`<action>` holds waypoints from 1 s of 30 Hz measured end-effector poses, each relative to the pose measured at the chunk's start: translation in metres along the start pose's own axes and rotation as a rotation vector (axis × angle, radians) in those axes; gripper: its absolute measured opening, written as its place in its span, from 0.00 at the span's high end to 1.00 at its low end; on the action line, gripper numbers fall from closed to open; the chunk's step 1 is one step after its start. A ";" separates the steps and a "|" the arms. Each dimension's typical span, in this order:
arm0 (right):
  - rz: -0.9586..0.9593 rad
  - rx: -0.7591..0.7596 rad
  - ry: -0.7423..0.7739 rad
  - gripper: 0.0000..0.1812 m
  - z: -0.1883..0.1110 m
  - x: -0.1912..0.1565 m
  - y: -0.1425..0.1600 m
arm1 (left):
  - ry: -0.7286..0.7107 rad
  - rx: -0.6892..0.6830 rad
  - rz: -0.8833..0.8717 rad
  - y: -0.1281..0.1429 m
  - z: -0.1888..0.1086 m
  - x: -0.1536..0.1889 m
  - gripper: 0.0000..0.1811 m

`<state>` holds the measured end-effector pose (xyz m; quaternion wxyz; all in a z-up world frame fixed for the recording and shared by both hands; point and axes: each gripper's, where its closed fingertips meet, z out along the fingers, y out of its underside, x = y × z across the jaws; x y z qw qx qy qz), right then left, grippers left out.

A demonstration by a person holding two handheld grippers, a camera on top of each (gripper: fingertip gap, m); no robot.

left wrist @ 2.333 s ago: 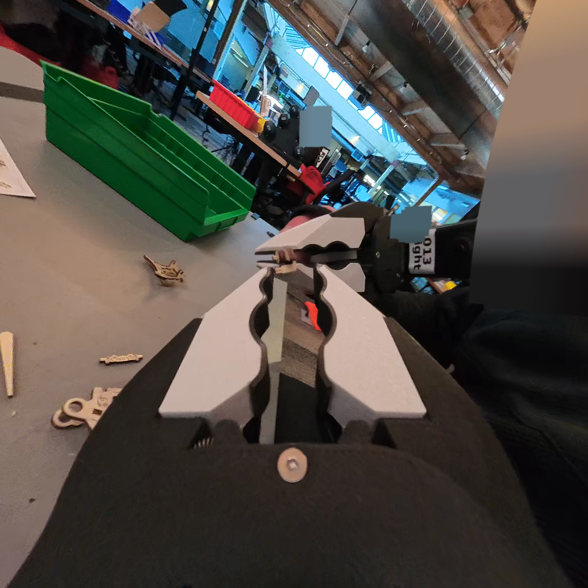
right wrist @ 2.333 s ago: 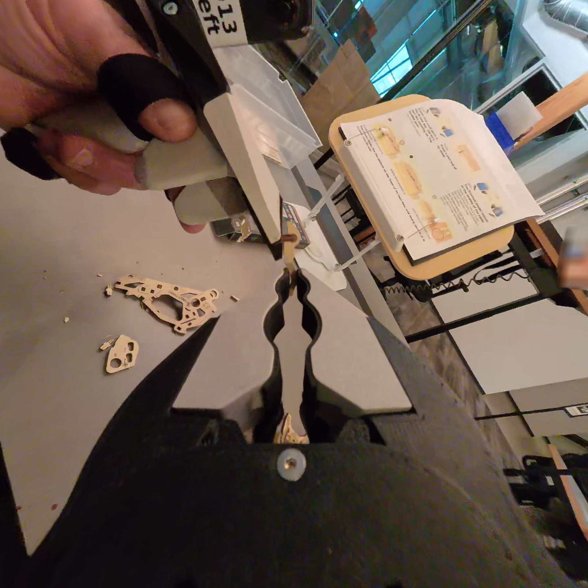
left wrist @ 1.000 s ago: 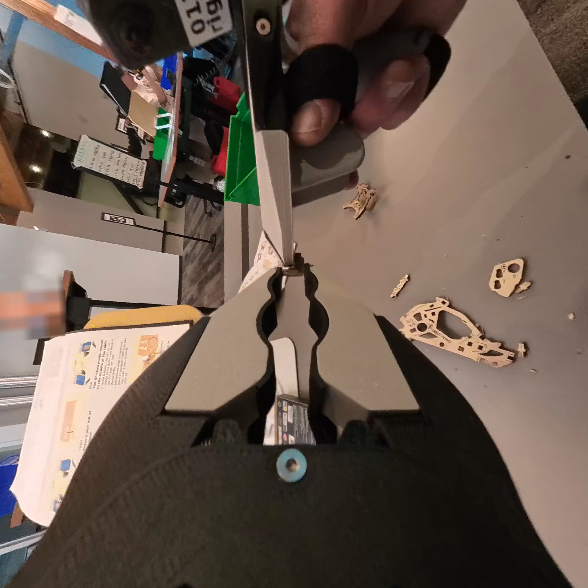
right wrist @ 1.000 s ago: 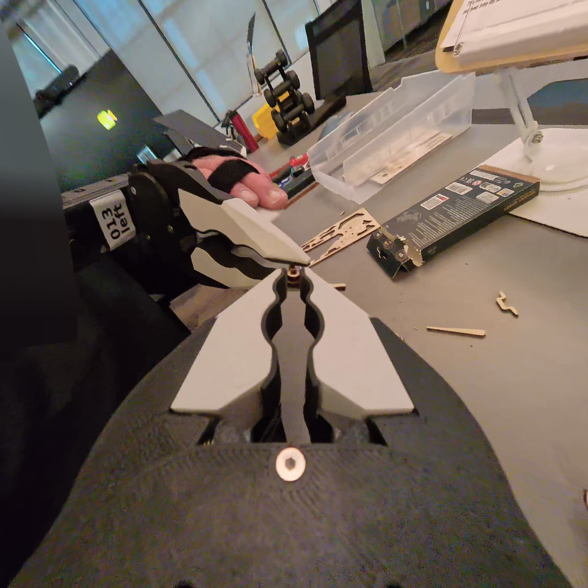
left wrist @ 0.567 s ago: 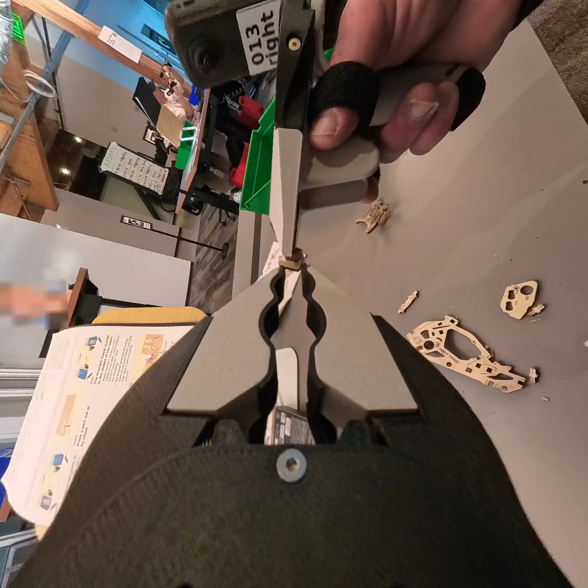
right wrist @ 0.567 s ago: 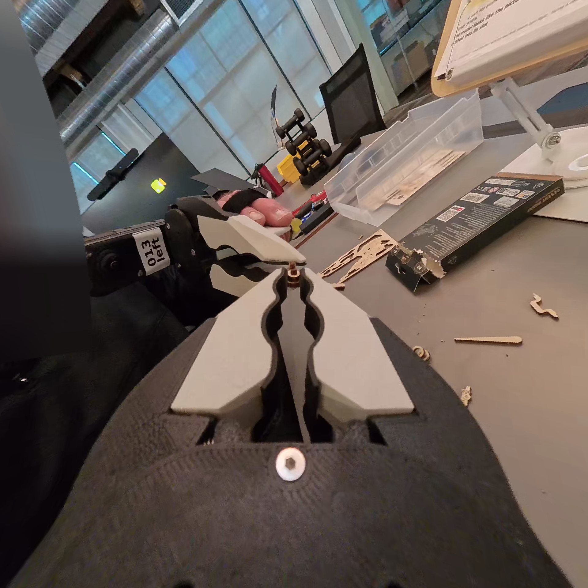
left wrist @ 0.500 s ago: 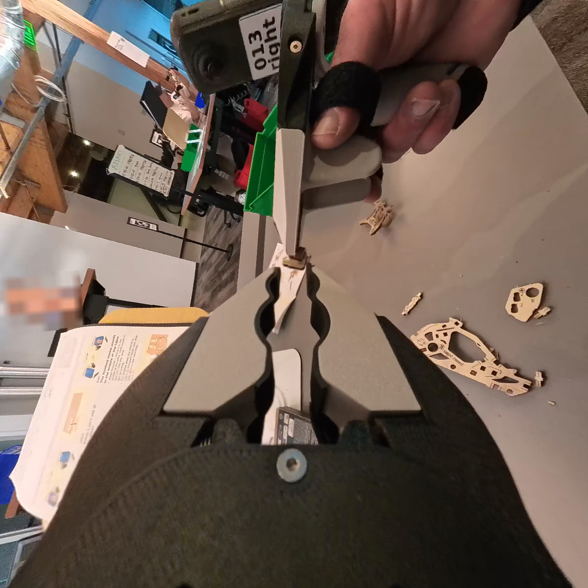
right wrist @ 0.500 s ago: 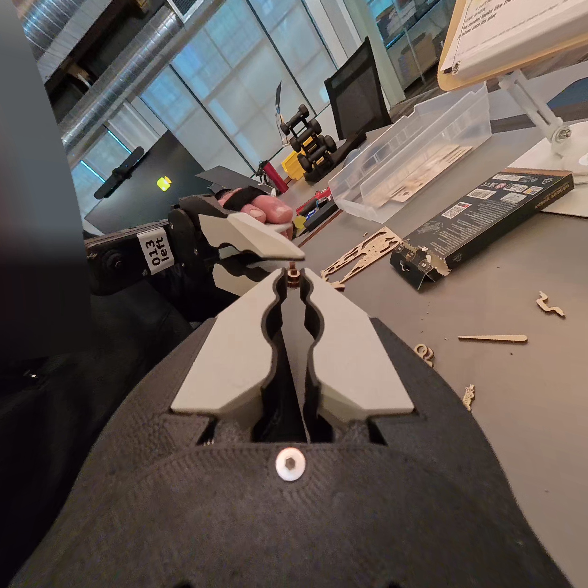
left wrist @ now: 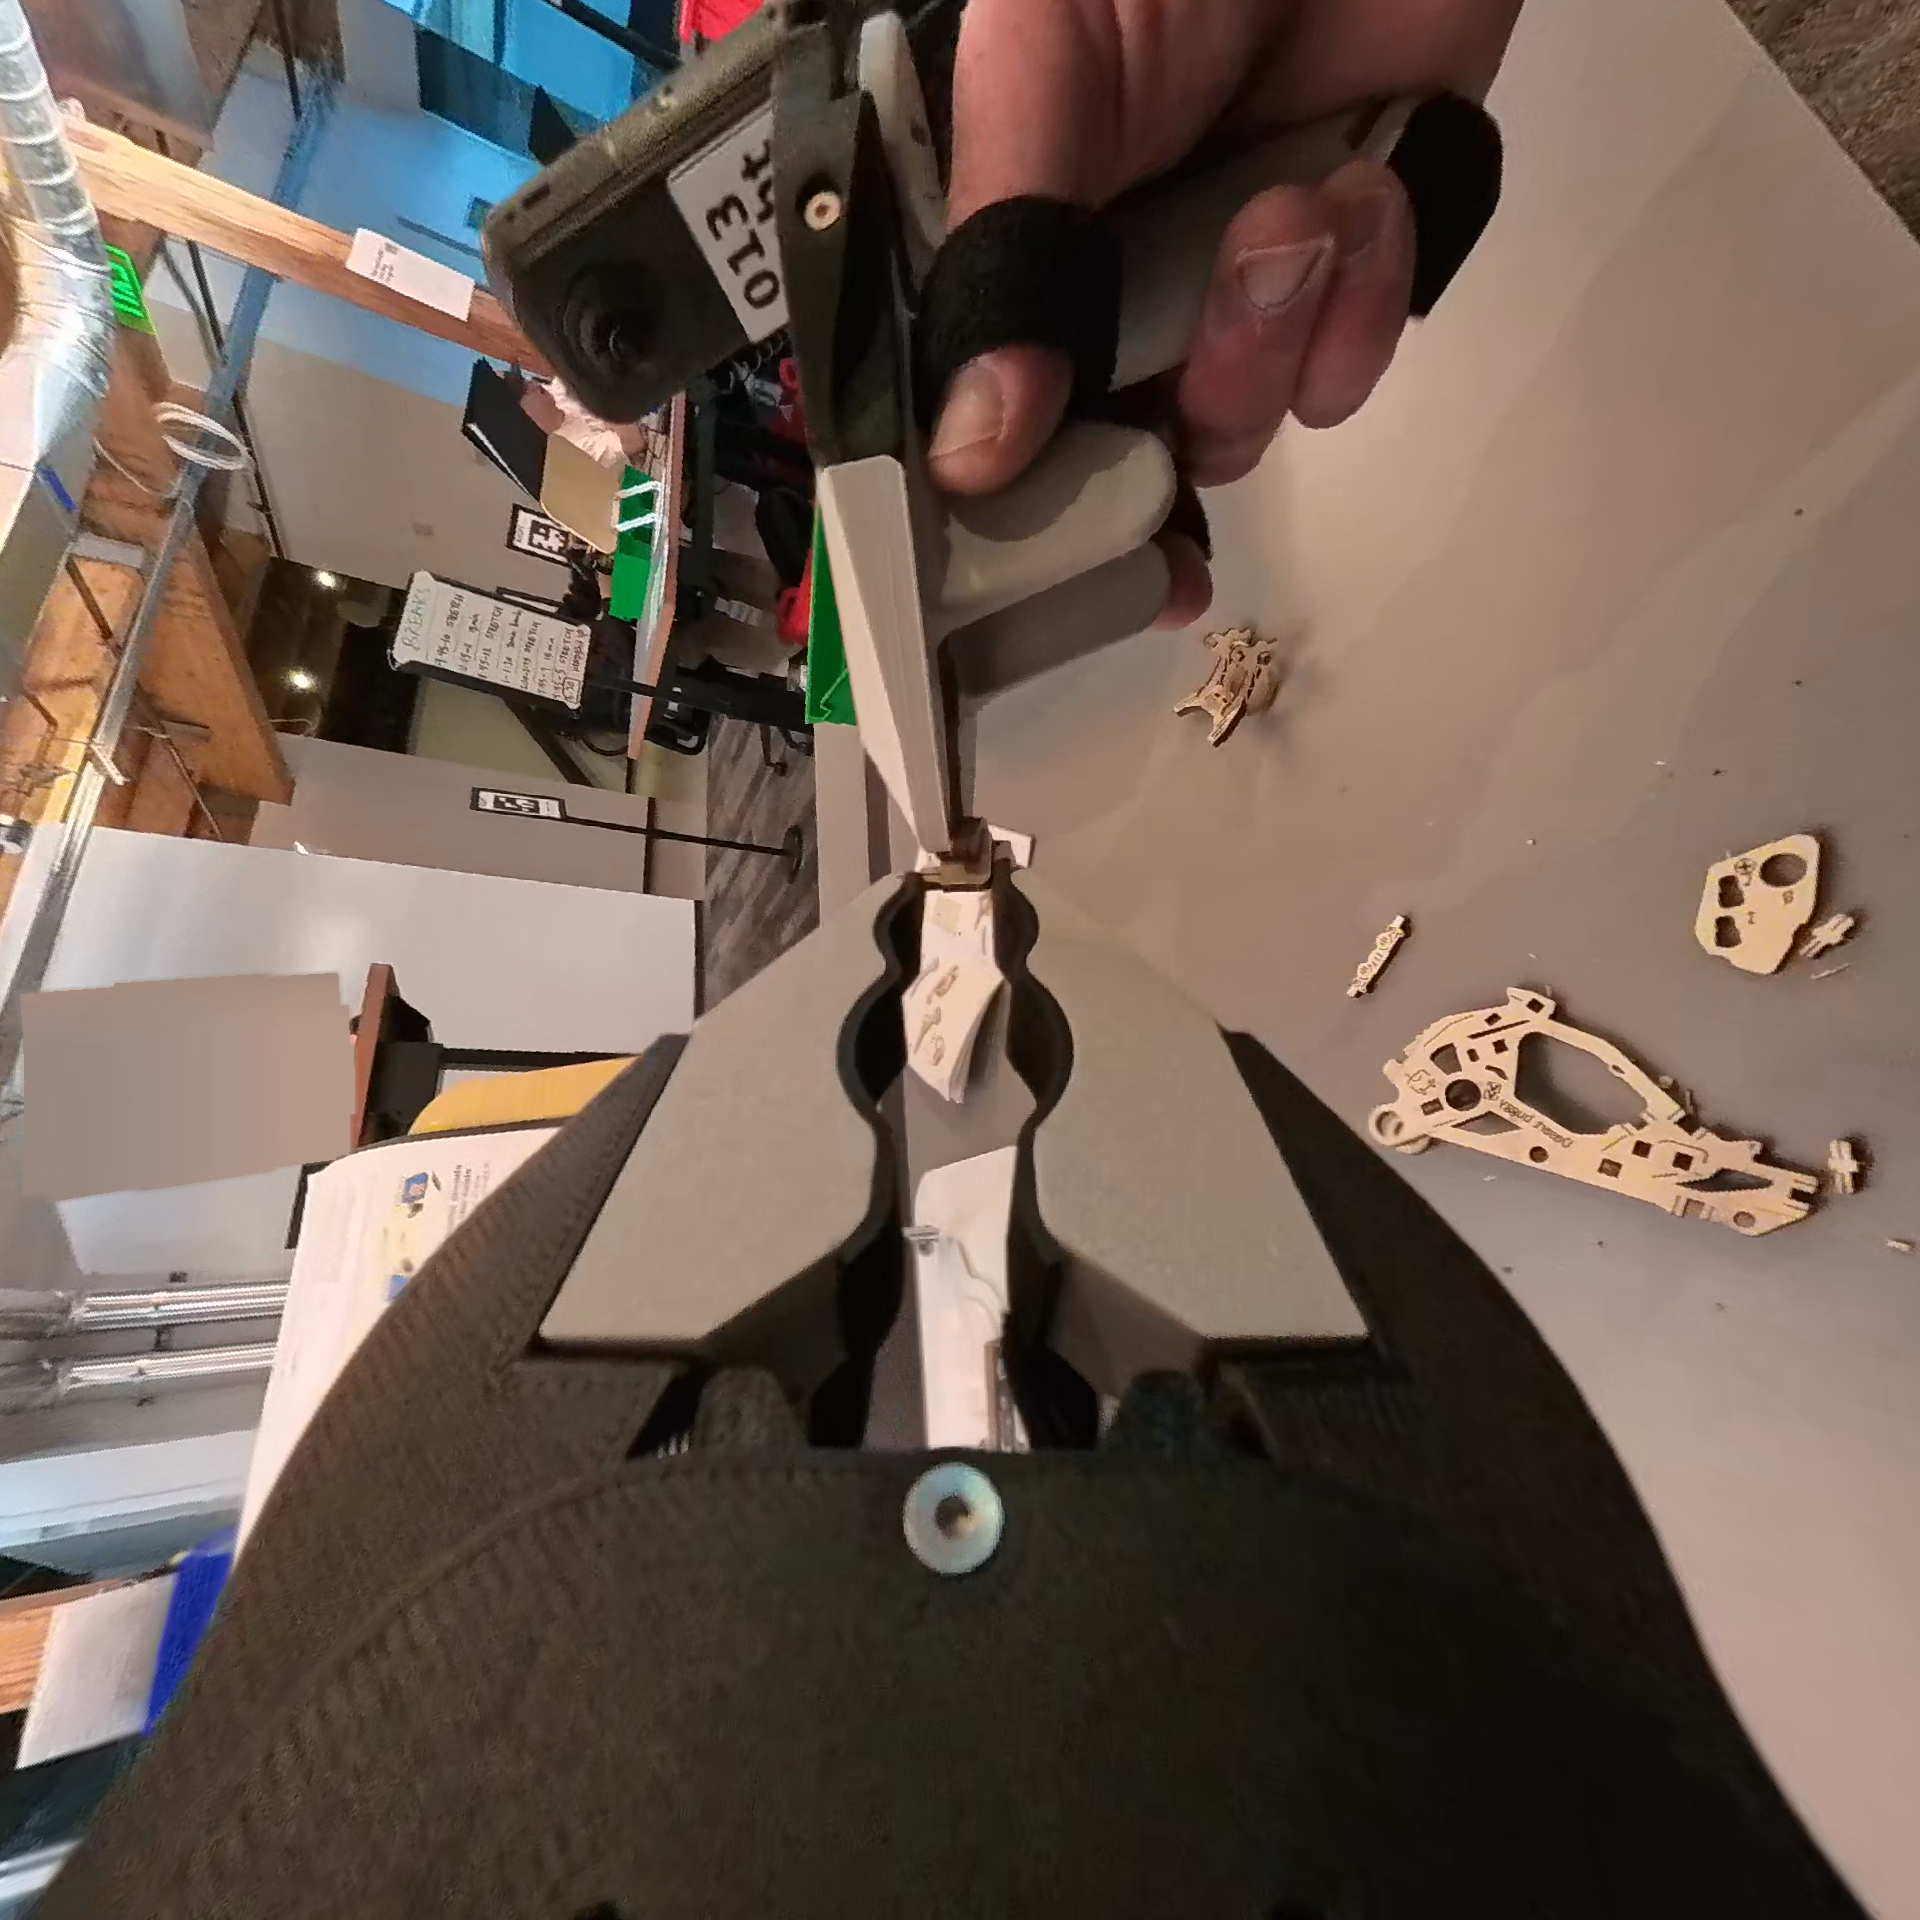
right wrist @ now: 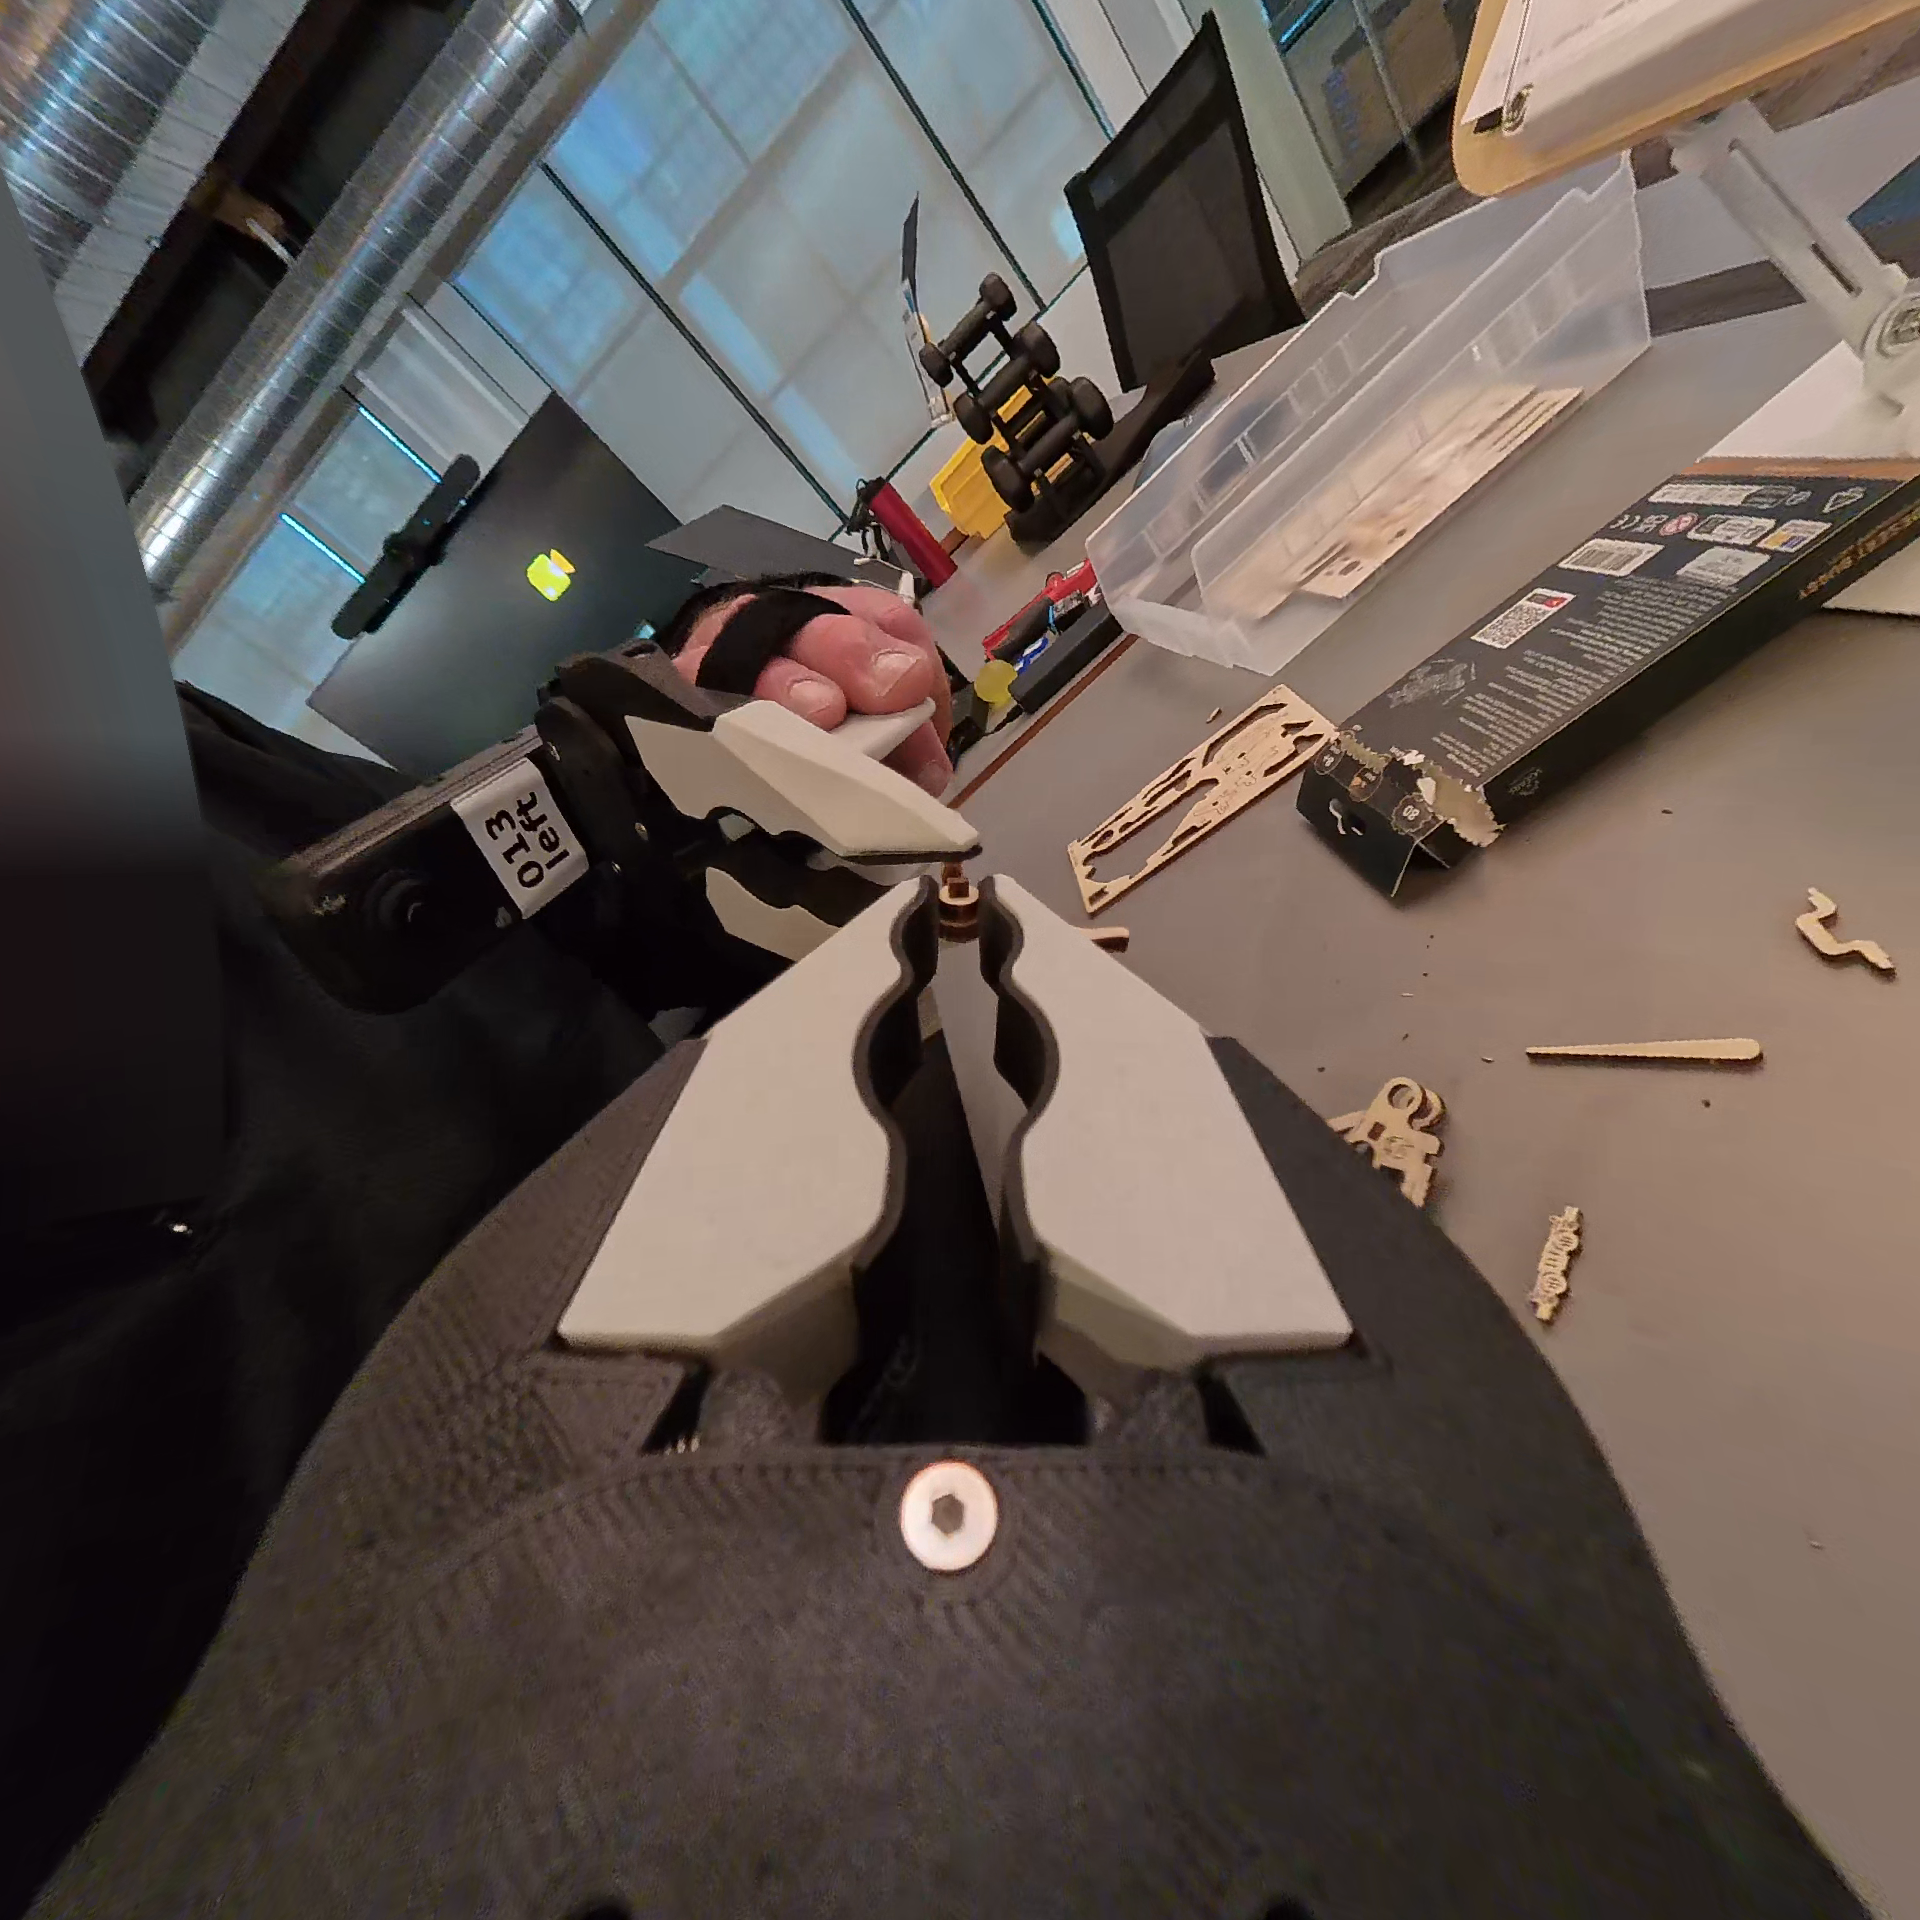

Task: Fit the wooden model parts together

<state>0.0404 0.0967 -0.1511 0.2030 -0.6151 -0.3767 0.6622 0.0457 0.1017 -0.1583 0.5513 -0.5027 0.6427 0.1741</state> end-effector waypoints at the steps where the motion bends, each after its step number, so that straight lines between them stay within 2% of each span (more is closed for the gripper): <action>1: 0.006 -0.004 -0.007 0.98 0.000 -0.001 0.000 | 0.002 0.005 0.014 -0.001 -0.001 0.000 0.94; 7: 0.060 0.014 -0.054 0.98 0.000 -0.001 0.002 | 0.025 0.008 0.076 -0.001 -0.001 0.002 0.94; 12: -0.071 0.001 0.021 0.98 0.002 0.003 0.008 | 0.048 0.008 0.088 0.003 -0.001 0.009 0.94; 14: -0.021 0.016 0.024 0.98 0.002 0.002 0.008 | 0.052 0.015 0.118 0.001 -0.003 0.009 0.95; 18: 0.160 0.027 -0.093 0.98 0.001 -0.001 0.012 | 0.070 0.035 0.174 -0.003 -0.004 0.013 0.95; 21: 0.212 0.040 -0.137 0.98 0.001 0.000 0.014 | 0.091 0.042 0.214 -0.003 -0.005 0.016 0.95; 23: 0.155 0.050 -0.114 0.98 0.001 0.002 0.016 | 0.110 0.058 0.168 -0.002 -0.004 0.019 0.95; 26: 0.140 0.131 -0.123 0.98 -0.007 0.000 0.003 | 0.154 0.128 0.088 -0.012 -0.010 0.025 0.95; 28: 0.083 0.062 -0.070 0.97 -0.008 0.005 0.013 | 0.158 0.146 0.010 -0.008 -0.010 0.019 0.95; 30: 0.028 0.043 -0.066 0.97 -0.012 0.001 0.012 | 0.231 0.207 -0.084 -0.013 -0.014 0.024 0.94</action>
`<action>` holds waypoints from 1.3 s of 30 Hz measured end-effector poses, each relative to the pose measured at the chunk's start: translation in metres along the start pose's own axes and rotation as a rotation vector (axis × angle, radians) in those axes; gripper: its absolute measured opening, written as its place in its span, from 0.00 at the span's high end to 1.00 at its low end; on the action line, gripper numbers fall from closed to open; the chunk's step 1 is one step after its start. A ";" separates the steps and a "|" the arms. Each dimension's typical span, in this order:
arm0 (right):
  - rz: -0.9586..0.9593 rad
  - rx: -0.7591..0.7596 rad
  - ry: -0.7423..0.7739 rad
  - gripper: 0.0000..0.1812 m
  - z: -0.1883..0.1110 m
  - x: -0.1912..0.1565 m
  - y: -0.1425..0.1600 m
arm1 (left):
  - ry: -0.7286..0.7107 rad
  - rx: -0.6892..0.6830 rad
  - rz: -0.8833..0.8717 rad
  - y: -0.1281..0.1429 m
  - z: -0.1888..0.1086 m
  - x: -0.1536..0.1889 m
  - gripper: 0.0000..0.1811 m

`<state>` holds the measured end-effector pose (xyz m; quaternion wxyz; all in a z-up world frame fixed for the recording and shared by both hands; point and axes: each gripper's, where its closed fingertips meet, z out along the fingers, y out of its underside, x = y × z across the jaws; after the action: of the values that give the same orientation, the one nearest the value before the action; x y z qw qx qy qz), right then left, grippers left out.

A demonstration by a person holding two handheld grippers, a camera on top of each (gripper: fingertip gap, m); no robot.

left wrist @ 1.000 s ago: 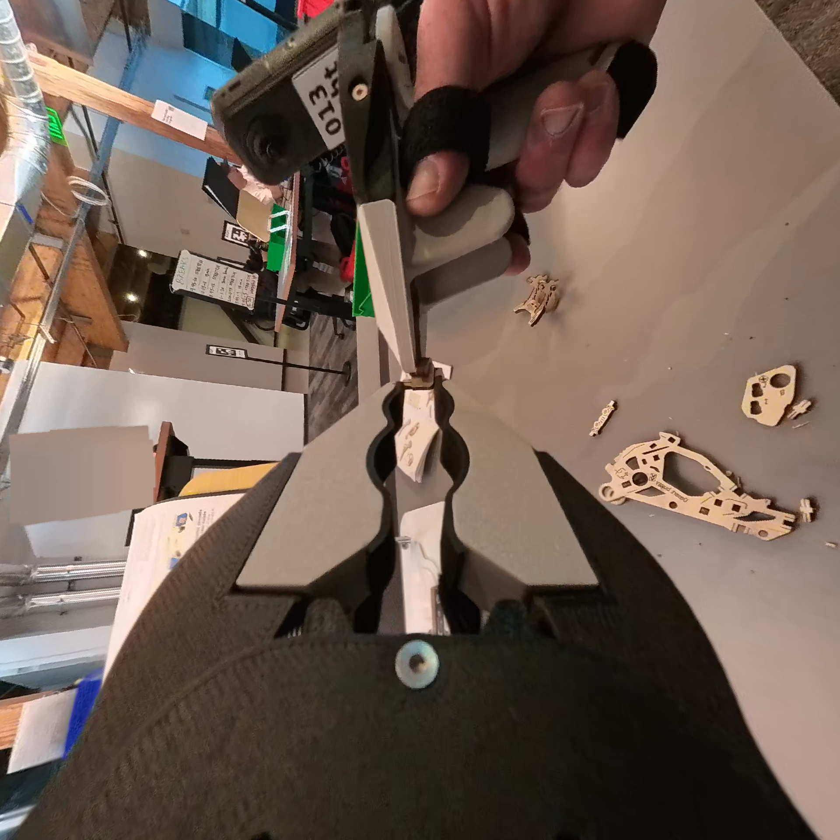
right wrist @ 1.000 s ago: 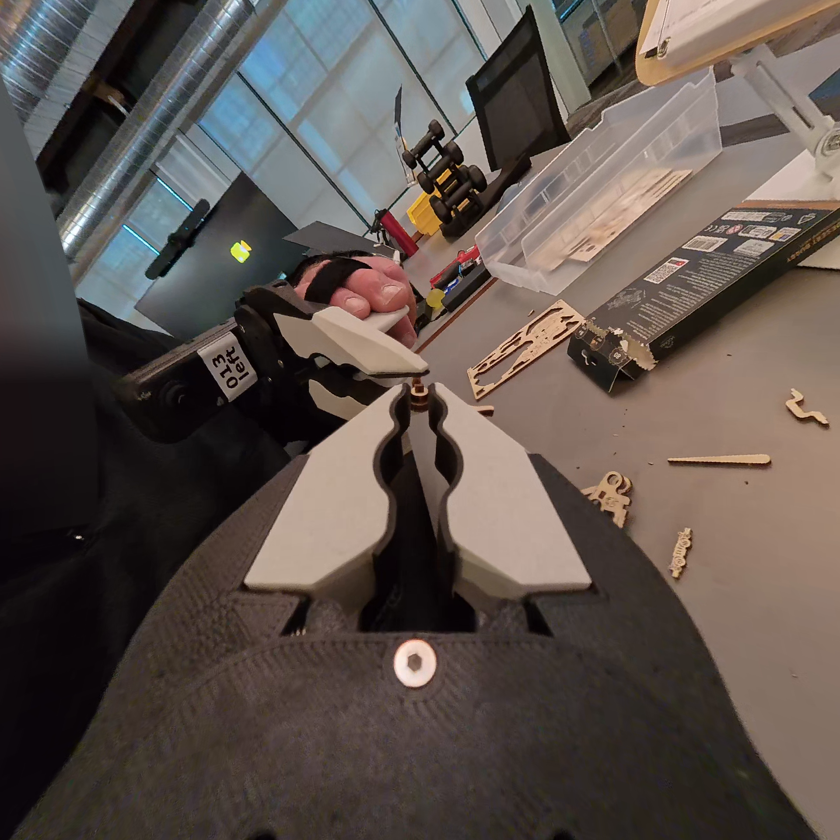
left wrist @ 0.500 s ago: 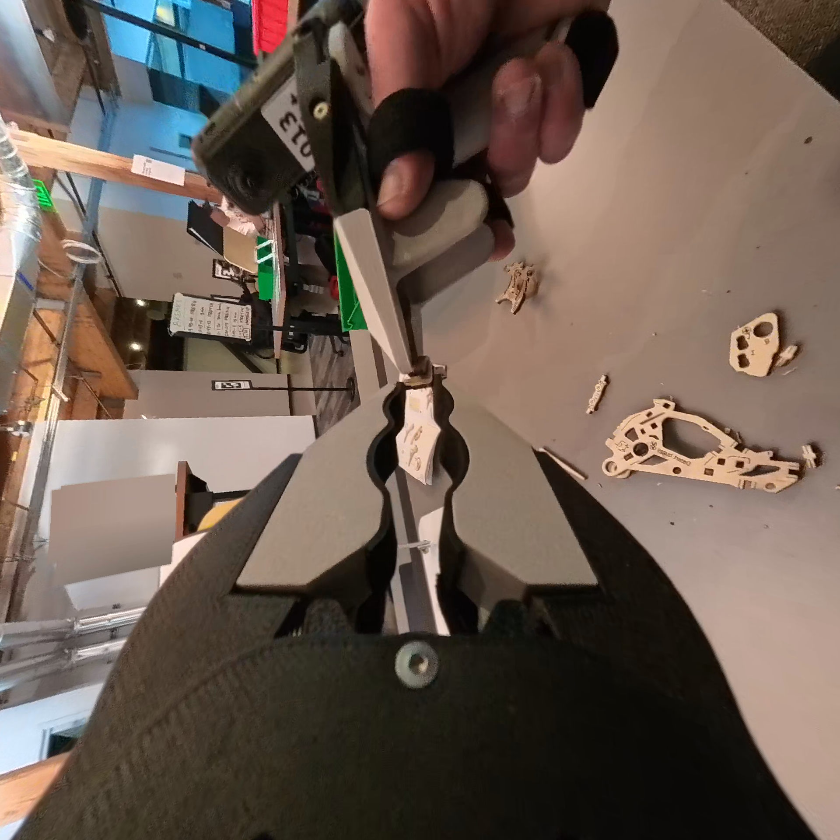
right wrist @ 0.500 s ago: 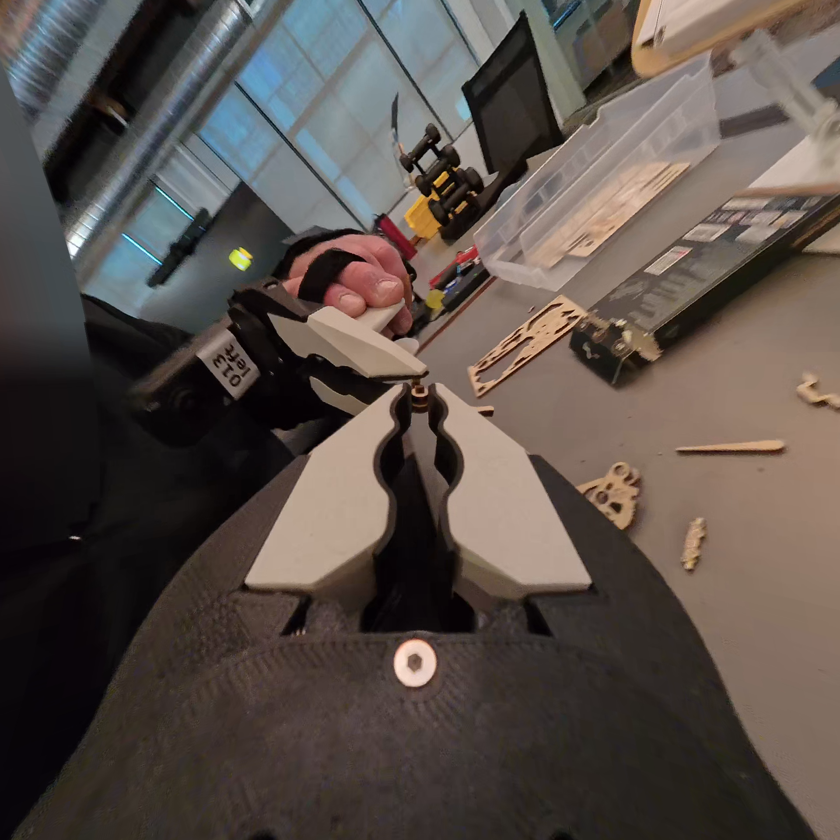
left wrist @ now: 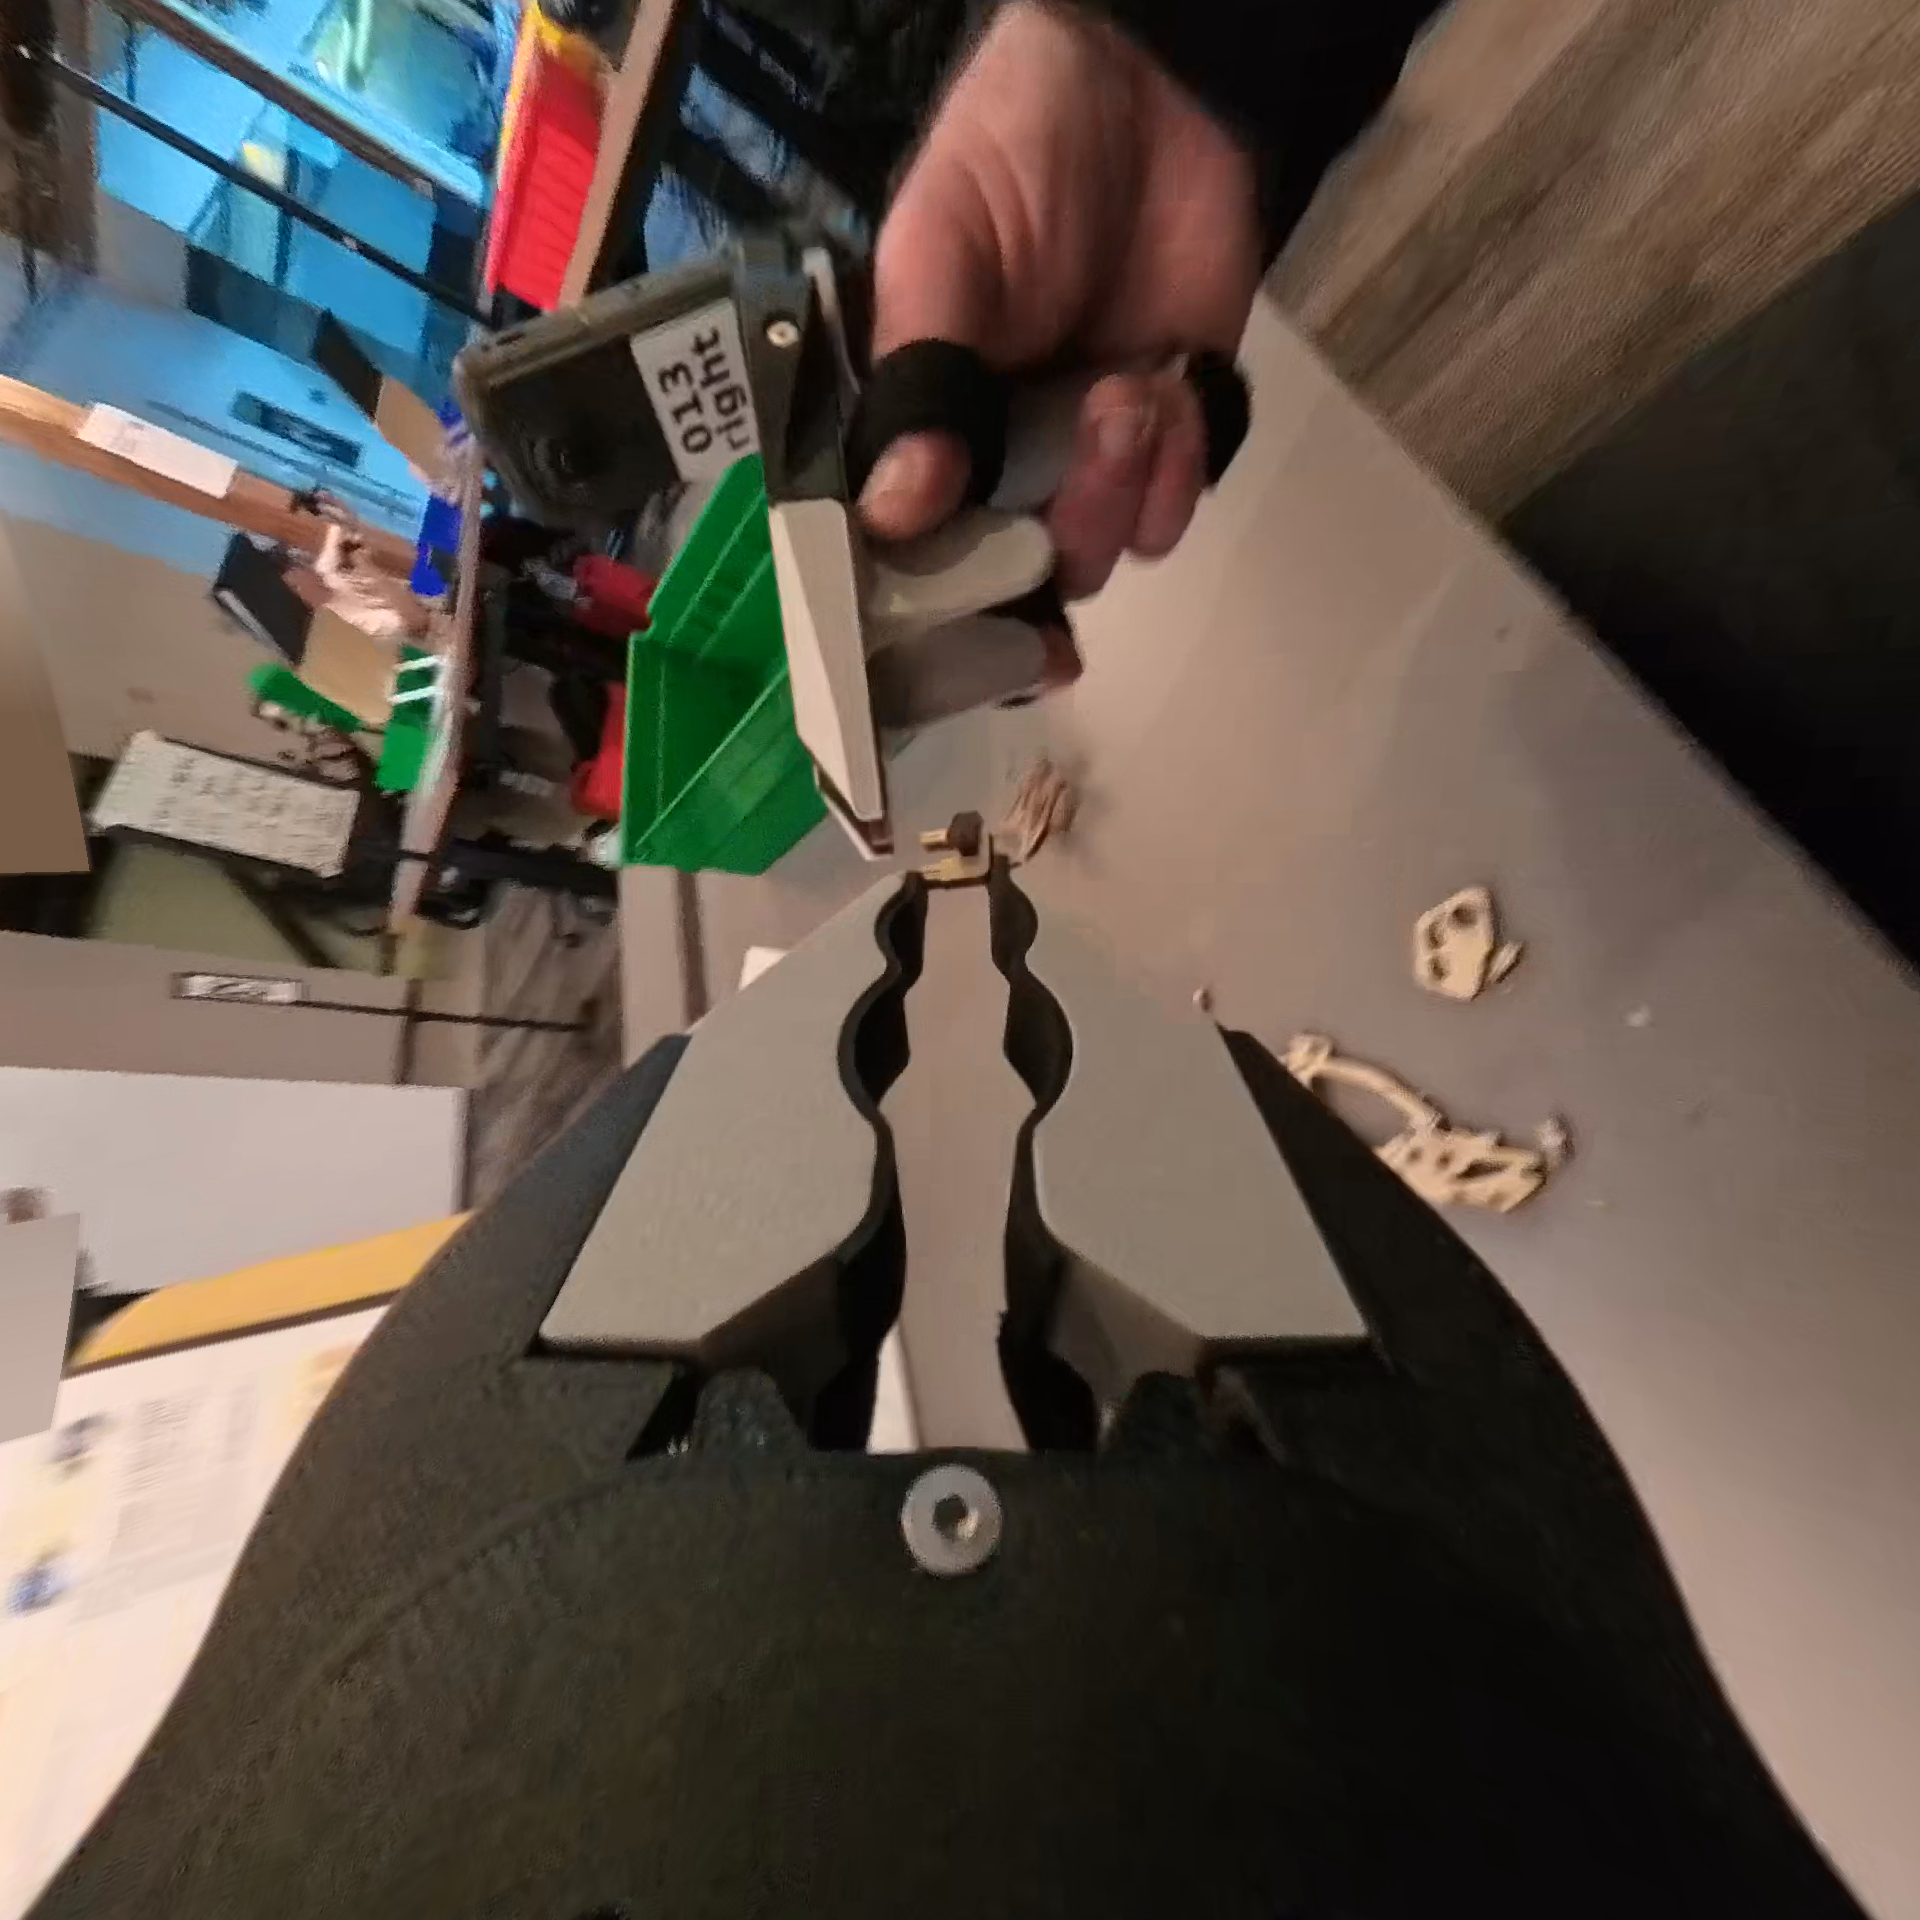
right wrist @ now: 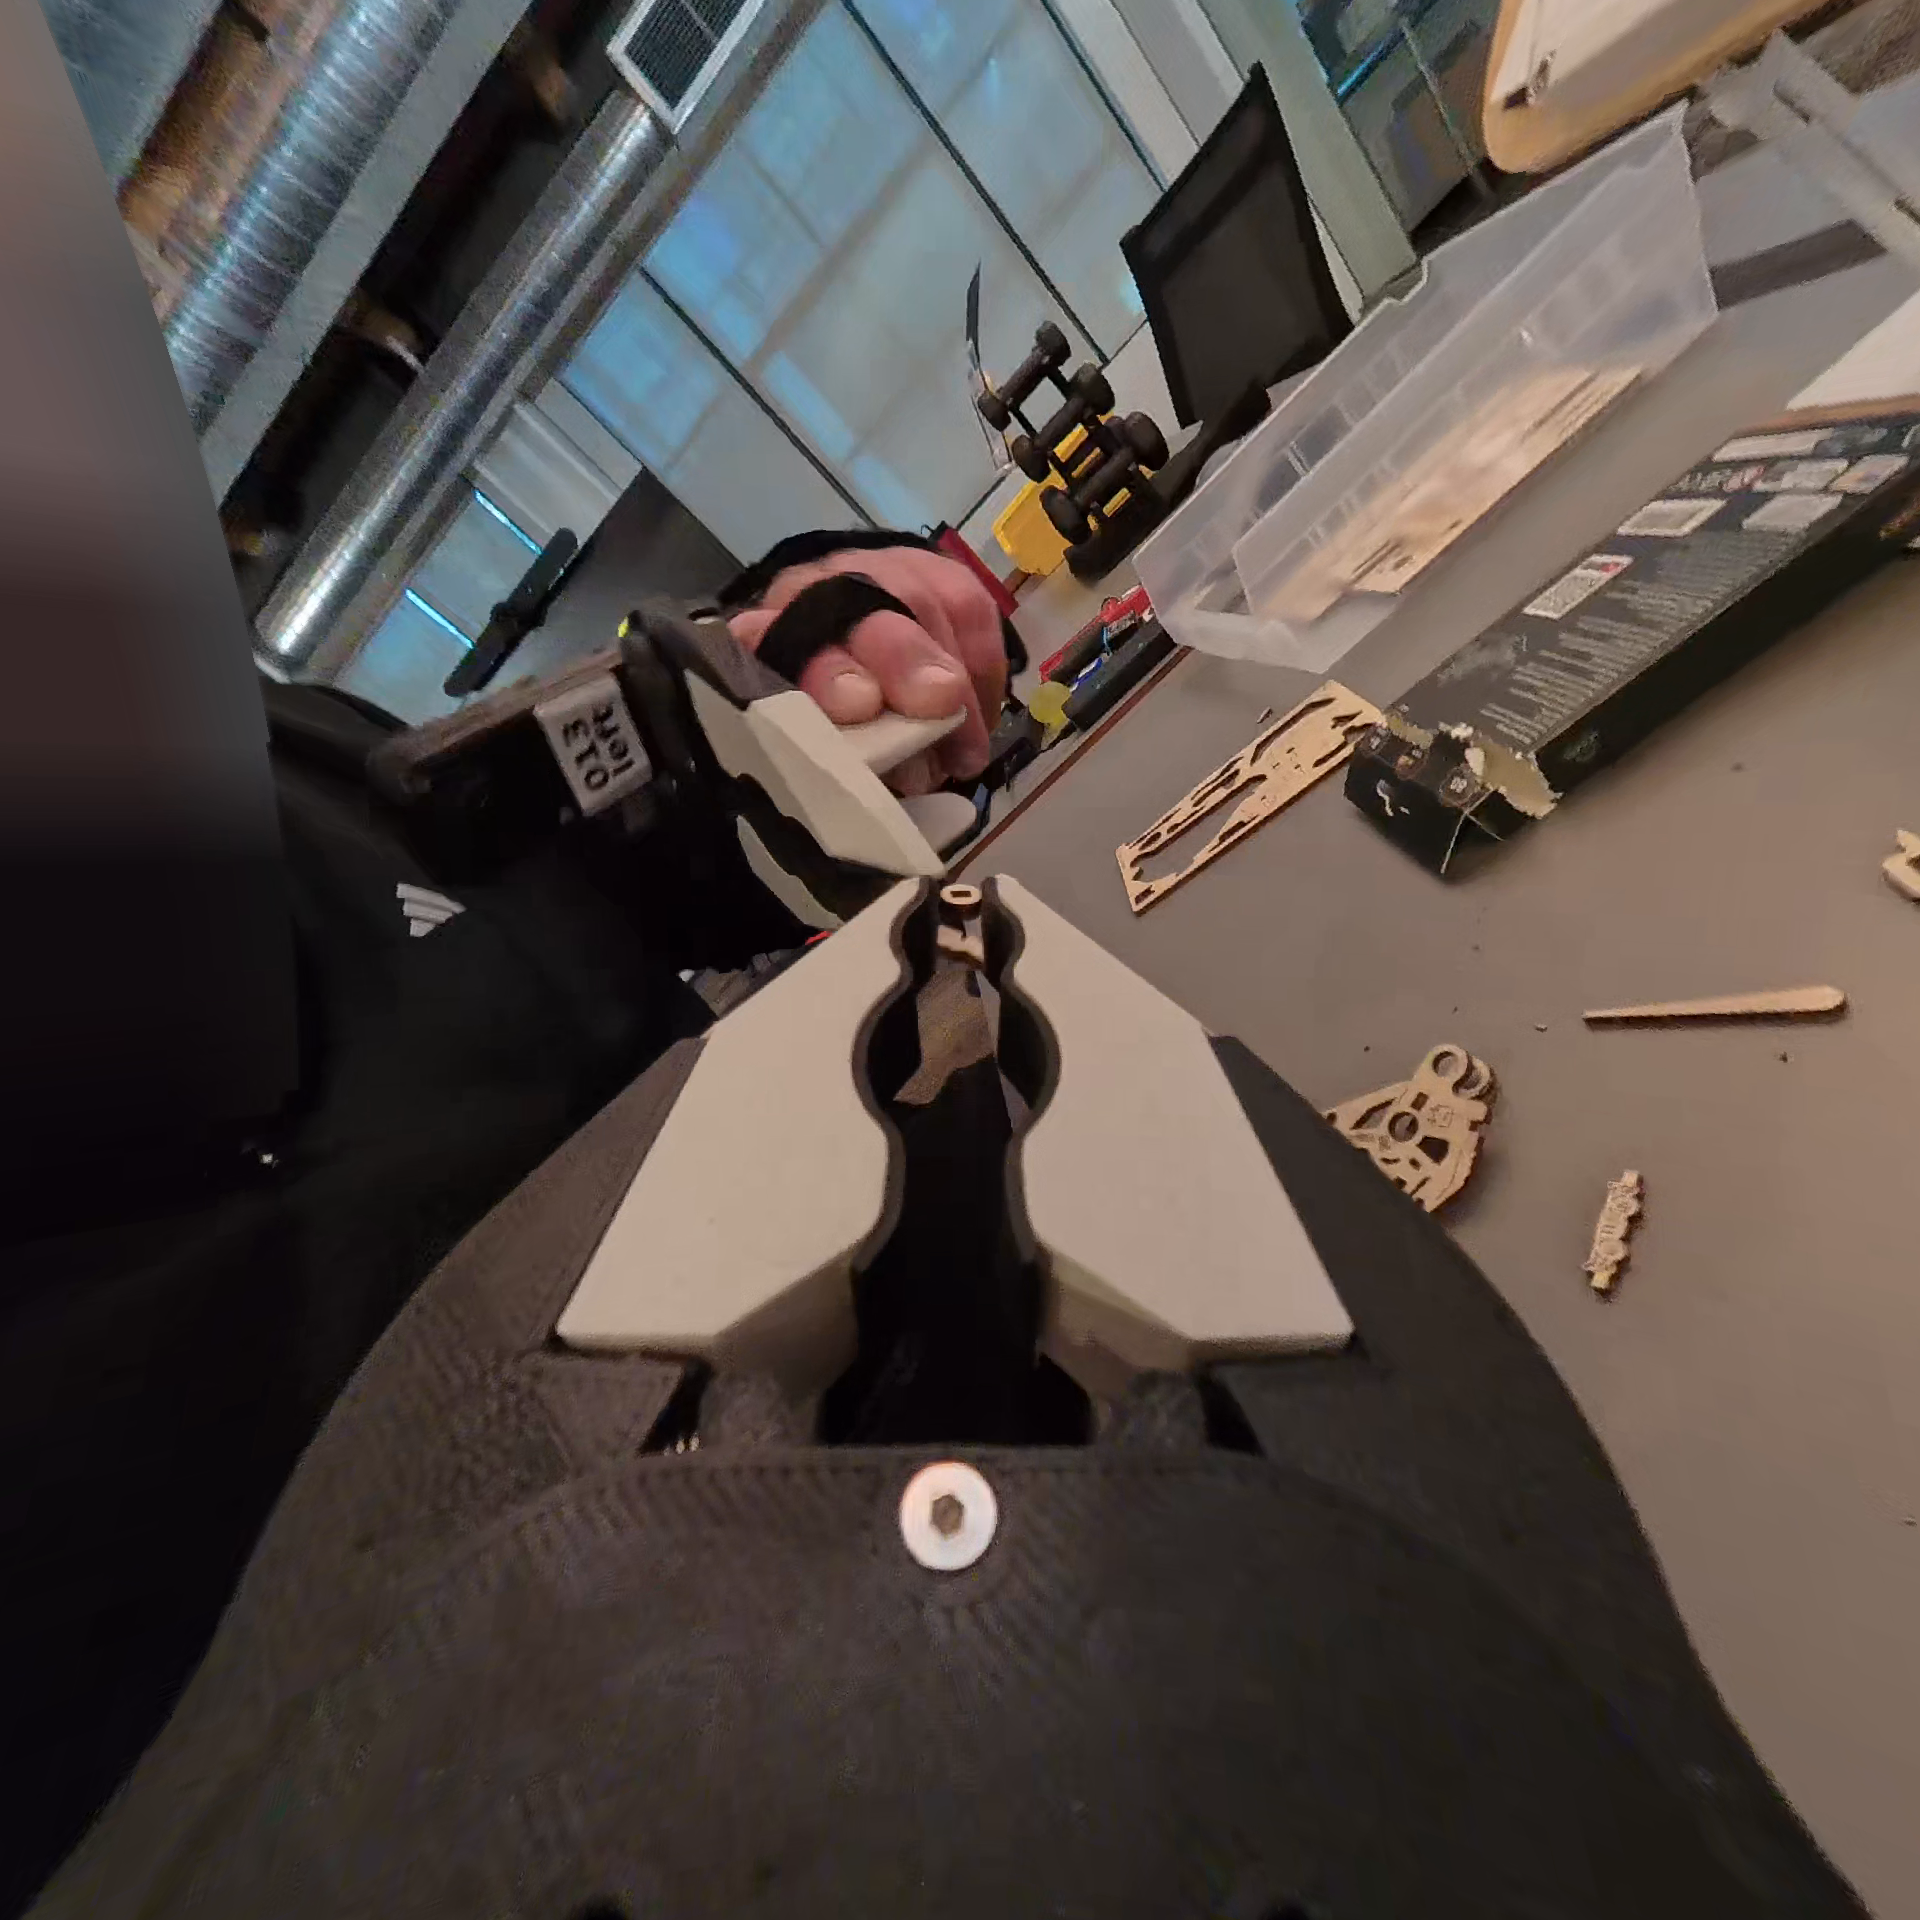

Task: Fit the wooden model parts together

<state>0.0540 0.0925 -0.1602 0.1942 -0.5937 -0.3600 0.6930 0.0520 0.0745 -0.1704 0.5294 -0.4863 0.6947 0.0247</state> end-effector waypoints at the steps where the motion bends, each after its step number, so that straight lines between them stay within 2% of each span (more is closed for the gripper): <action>1: -0.035 -0.028 -0.007 0.95 0.000 -0.004 0.001 | 0.010 0.040 -0.045 -0.003 -0.002 0.000 0.94; 5: -0.028 -0.151 -0.086 0.86 0.009 -0.014 0.014 | 0.039 0.119 -0.135 -0.008 -0.004 -0.002 0.94; 6: -0.019 -0.144 -0.103 0.87 0.009 -0.014 0.013 | 0.044 0.124 -0.140 -0.007 -0.005 -0.002 0.94; 9: -0.025 -0.127 -0.103 0.97 0.005 -0.007 0.012 | 0.059 0.142 -0.192 -0.004 -0.005 -0.002 0.94; 12: -0.034 -0.121 -0.069 0.97 -0.001 0.004 0.019 | 0.066 0.104 -0.204 0.010 -0.001 0.008 0.94; 15: -0.055 -0.141 0.007 1.00 -0.009 0.023 0.033 | 0.072 0.070 -0.198 0.020 0.005 0.022 0.94; 17: -0.130 -0.218 0.144 1.00 -0.017 0.047 0.053 | 0.076 0.021 -0.171 0.030 0.010 0.032 0.94; 20: -0.159 -0.292 0.256 1.00 -0.028 0.069 0.076 | 0.098 -0.006 -0.206 0.040 0.013 0.045 0.94; 27: -0.280 -0.475 0.371 0.92 -0.040 0.065 0.120 | 0.088 -0.058 -0.313 0.058 0.008 0.060 0.94; 30: -0.342 -0.397 0.381 0.90 -0.032 0.060 0.104 | 0.067 -0.045 -0.335 0.055 0.006 0.058 0.94; 32: -0.420 -0.296 0.334 0.90 -0.018 0.043 0.081 | 0.058 -0.032 -0.324 0.051 0.007 0.054 0.94; 35: -0.511 -0.227 0.252 0.89 0.002 0.020 0.058 | 0.047 -0.004 -0.314 0.041 0.005 0.047 0.94; 39: -0.764 -0.316 0.318 0.91 0.016 0.021 0.053 | 0.026 0.056 -0.364 0.027 0.000 0.034 0.94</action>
<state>0.0418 0.0679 -0.2127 0.3960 -0.5395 -0.6210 0.4080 0.0340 0.0672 -0.2091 0.5293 -0.5893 0.6026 -0.0970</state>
